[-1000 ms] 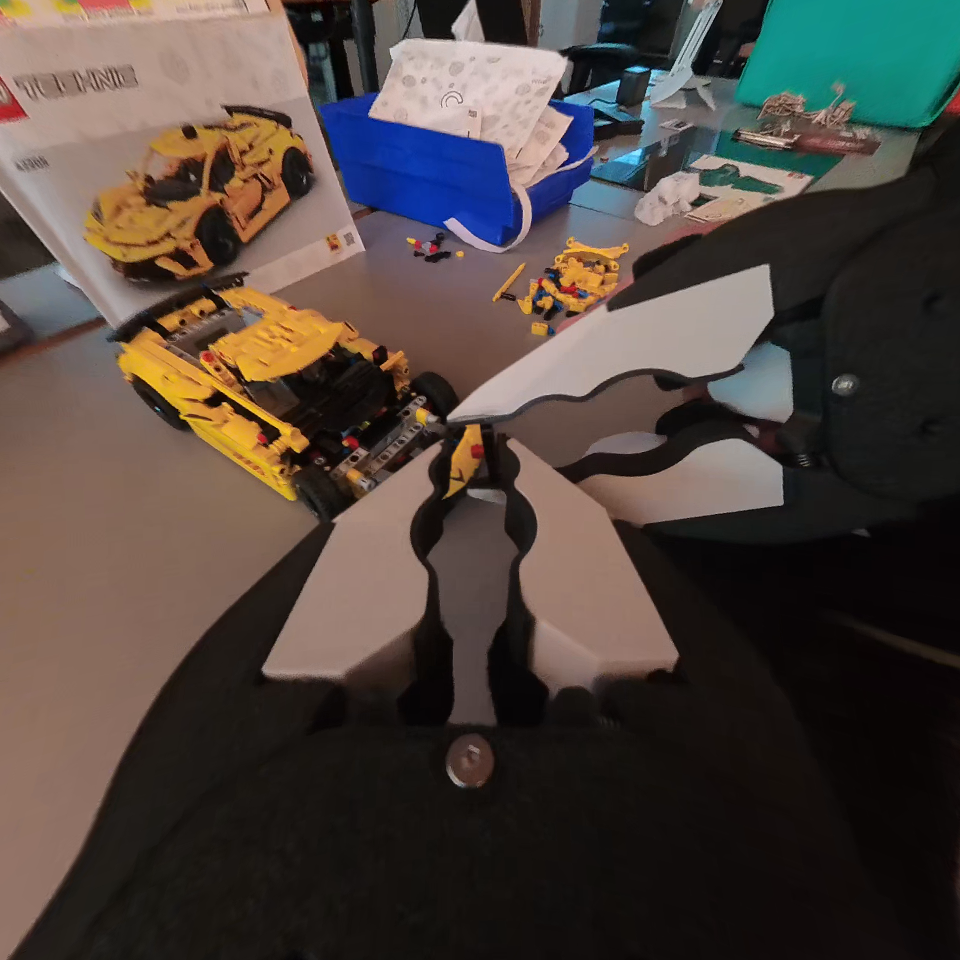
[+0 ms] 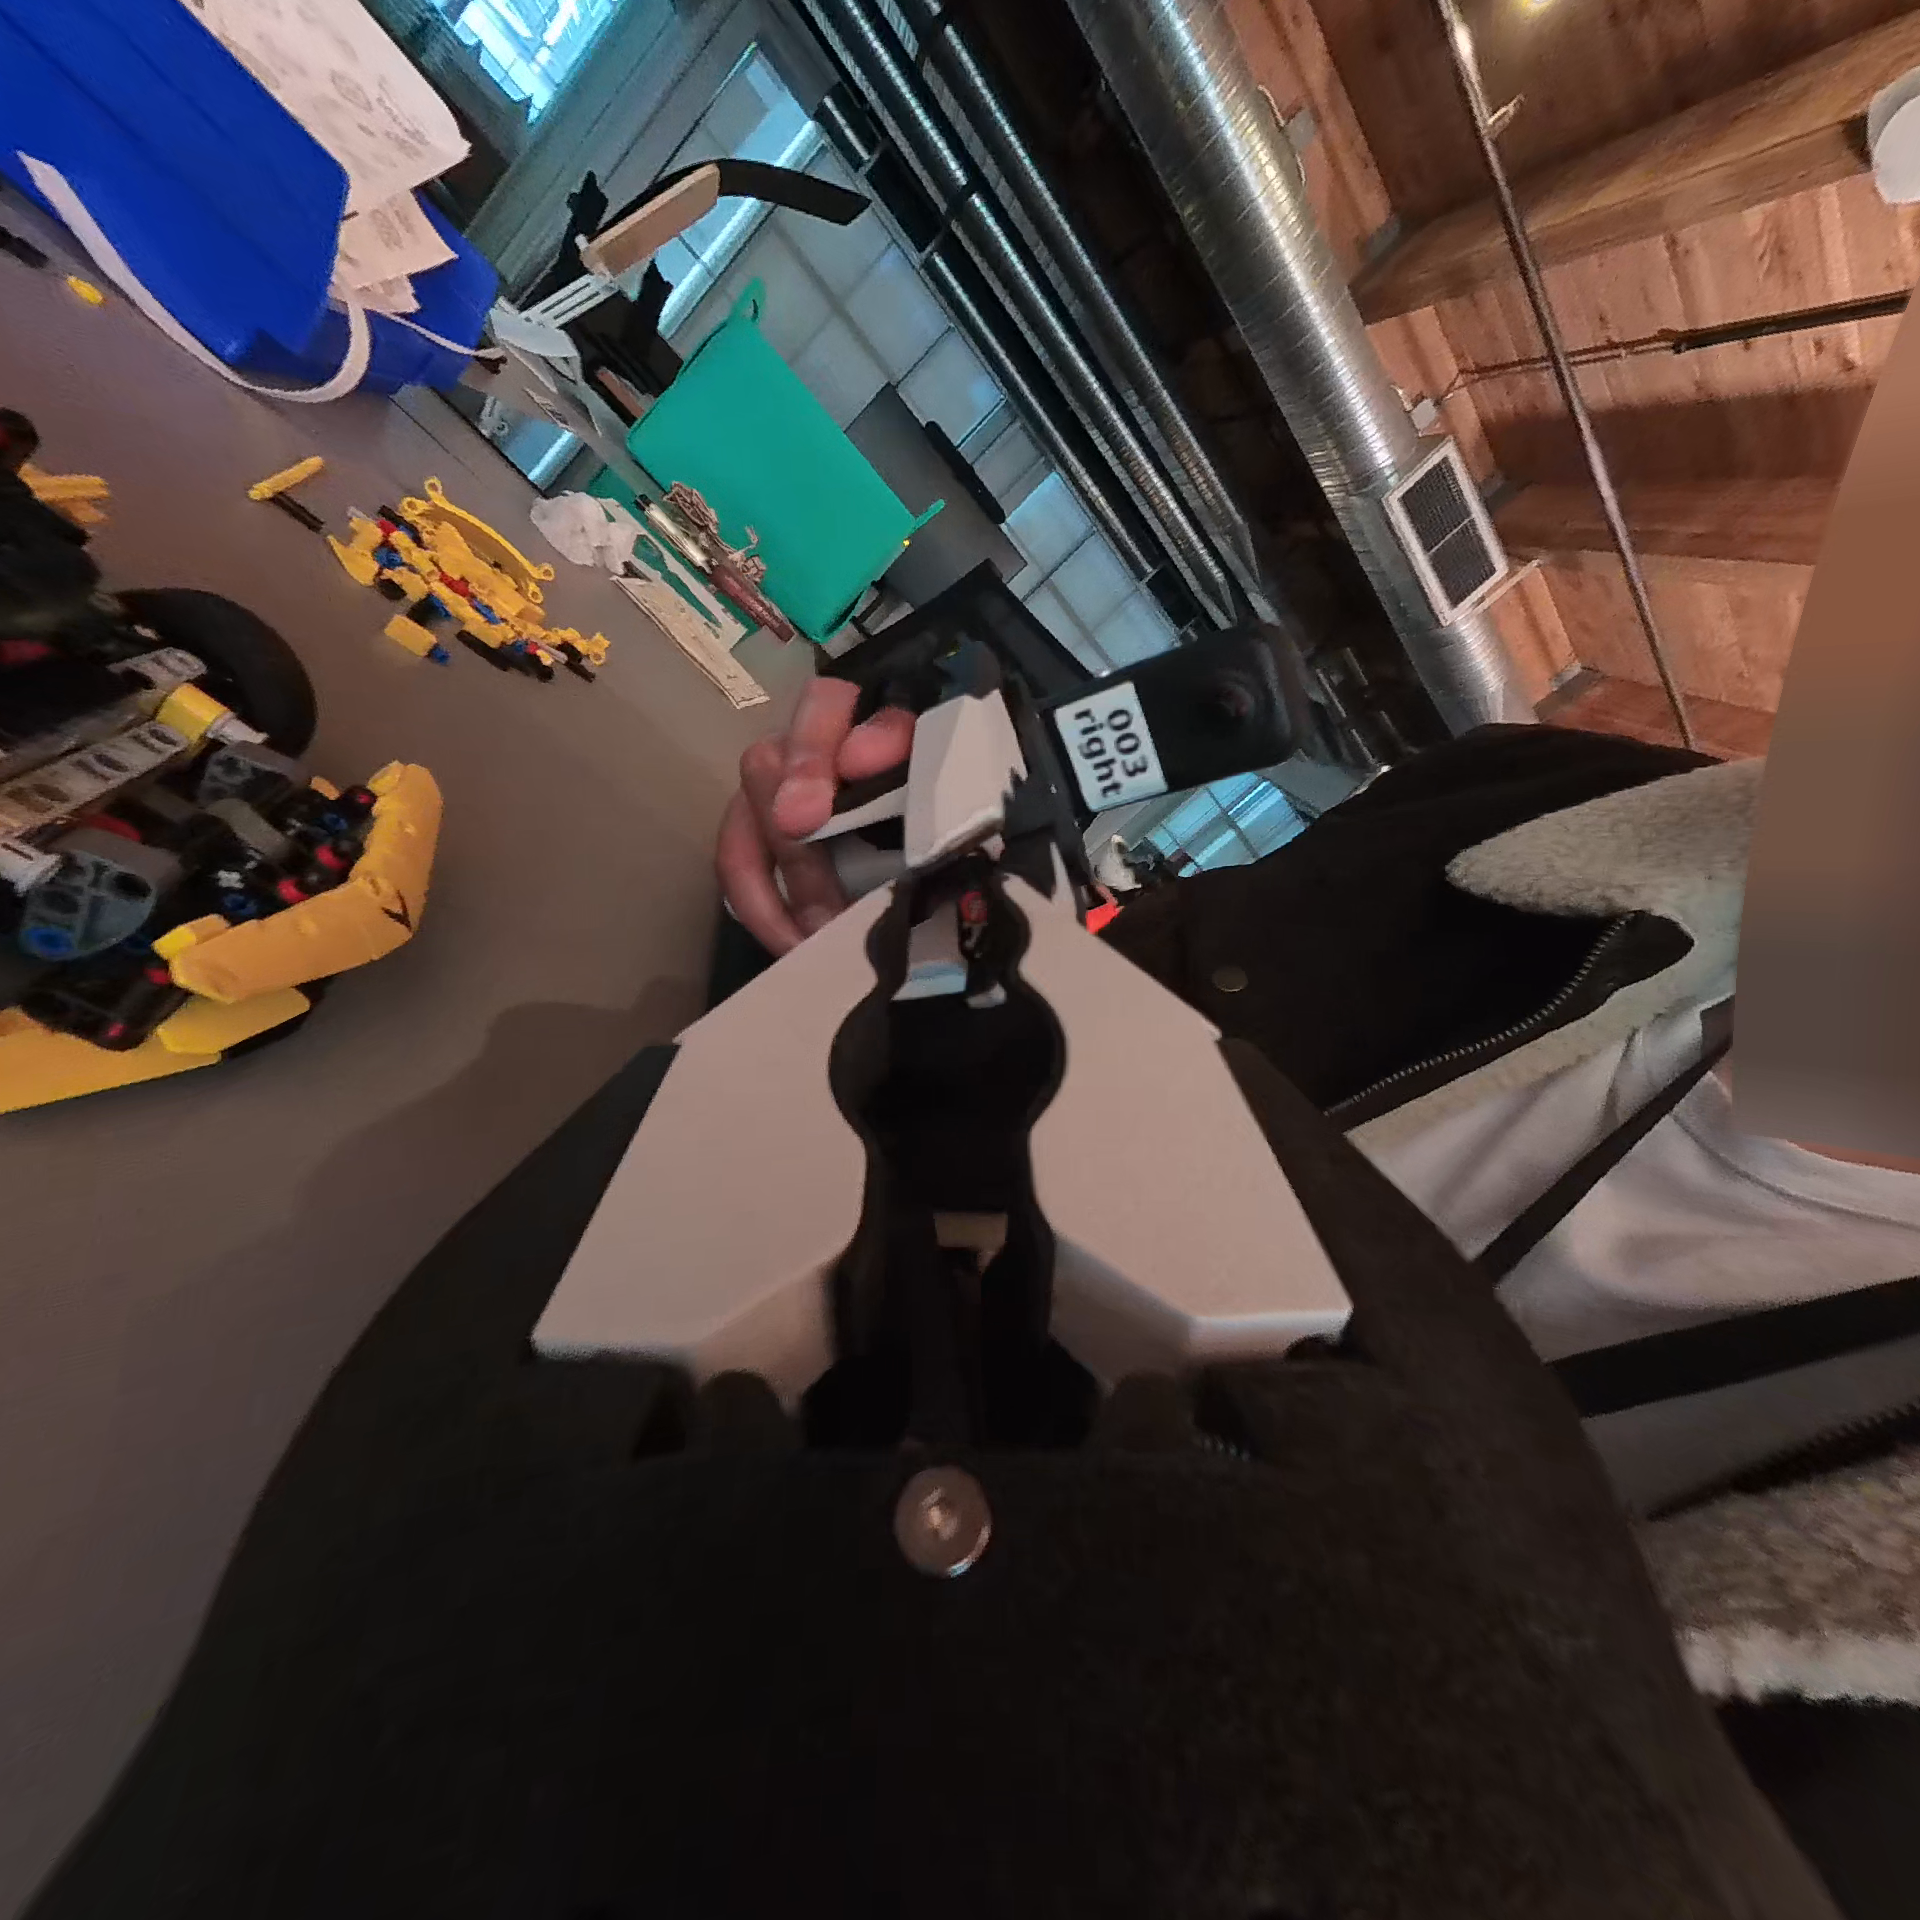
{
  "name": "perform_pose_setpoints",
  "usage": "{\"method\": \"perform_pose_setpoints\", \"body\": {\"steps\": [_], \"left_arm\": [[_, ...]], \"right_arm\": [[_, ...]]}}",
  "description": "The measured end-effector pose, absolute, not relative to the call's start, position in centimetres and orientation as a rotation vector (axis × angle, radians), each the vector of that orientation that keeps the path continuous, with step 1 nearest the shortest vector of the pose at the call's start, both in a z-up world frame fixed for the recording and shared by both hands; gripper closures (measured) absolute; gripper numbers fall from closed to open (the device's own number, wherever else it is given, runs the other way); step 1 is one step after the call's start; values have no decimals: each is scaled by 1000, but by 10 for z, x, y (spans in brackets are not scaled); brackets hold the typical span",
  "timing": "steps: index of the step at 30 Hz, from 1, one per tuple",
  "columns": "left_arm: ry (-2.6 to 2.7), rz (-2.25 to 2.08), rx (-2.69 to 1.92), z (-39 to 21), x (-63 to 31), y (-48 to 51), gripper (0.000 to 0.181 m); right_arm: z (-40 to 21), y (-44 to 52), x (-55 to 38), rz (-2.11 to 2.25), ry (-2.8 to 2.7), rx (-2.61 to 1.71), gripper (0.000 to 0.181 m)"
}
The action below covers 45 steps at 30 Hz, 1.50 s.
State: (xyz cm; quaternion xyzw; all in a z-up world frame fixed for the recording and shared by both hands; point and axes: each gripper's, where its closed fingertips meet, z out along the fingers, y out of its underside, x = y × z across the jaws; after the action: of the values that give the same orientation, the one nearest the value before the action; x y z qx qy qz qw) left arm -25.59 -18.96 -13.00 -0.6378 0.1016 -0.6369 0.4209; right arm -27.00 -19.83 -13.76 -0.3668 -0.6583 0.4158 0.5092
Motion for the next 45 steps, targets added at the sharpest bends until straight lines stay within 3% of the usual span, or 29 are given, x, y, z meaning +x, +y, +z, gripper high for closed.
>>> {"method": "perform_pose_setpoints", "body": {"steps": [2, 7, 14, 18, 33, 45], "left_arm": [[268, -1595, -1595, -130, -255, -191, 178], [283, -1591, -1588, -128, -255, -193, 178], [276, -1582, -1610, -132, -254, -191, 159], [327, -1580, -1604, -131, -250, -196, 176], [359, -1621, -1570, -127, -246, -202, 177], [412, -1386, -1596, -133, -248, -197, 179]], "right_arm": [[-140, -198, -270, 989, -1596, -886, 159], [-138, -198, -270, 994, -1593, -889, 159], [-137, -198, -268, 1008, -1595, -889, 159], [-139, -198, -269, 1001, -1605, -895, 159], [-136, -205, -264, 1102, -1614, -871, 159], [-143, -198, -264, 1044, -1643, -898, 159]]}}
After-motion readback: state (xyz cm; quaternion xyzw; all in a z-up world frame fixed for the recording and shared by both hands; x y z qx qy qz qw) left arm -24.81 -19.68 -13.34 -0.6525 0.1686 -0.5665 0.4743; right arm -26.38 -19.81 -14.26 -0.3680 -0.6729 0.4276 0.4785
